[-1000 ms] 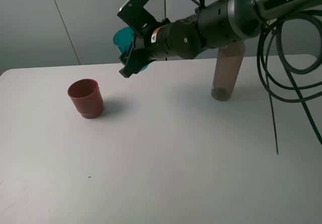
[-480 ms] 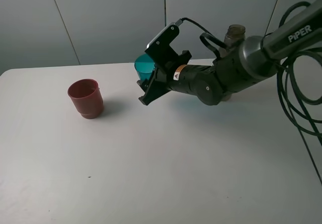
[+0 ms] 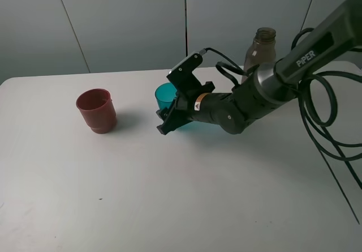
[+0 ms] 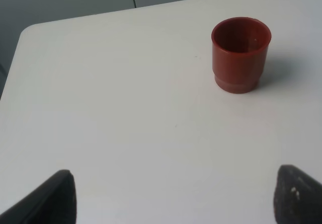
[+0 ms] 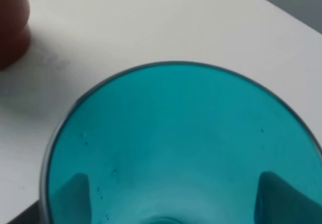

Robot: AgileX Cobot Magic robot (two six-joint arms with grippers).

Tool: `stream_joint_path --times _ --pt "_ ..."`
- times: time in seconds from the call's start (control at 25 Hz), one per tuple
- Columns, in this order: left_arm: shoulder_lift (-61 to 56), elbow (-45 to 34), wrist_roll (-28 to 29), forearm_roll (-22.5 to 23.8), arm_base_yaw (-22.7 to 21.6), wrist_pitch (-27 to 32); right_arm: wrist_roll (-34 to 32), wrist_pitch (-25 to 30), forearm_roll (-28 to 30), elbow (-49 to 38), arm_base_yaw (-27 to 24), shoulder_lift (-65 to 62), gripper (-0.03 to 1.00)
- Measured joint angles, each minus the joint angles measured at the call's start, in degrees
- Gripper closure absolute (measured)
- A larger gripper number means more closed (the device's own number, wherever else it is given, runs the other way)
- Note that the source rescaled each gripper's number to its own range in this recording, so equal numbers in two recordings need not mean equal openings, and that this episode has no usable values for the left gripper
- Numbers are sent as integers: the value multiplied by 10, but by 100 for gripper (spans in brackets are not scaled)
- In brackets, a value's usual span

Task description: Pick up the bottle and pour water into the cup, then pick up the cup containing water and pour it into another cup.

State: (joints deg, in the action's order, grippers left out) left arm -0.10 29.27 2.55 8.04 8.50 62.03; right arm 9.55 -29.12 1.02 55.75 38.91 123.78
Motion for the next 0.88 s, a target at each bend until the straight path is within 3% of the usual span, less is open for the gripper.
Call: stream_joint_path --times 0.36,0.4,0.44,0.48,0.52,0.6,0.72,0.88 --pt "0 0 0 0 0 0 -1 -1 42 0 0 4 82" --pt "0 0 0 0 0 0 -1 -1 42 0 0 4 76" --pt "0 0 0 0 0 0 -1 -1 42 0 0 4 53" --pt "0 0 0 0 0 0 -1 -1 42 0 0 3 21" --pt "0 0 0 0 0 0 -1 -1 42 0 0 -4 7" --pt "0 0 0 0 0 0 -1 0 42 0 0 -19 -1" --pt "0 0 0 0 0 0 -1 26 42 0 0 -56 -3" --pt "0 0 0 0 0 0 -2 115 43 -1 0 -142 -3"
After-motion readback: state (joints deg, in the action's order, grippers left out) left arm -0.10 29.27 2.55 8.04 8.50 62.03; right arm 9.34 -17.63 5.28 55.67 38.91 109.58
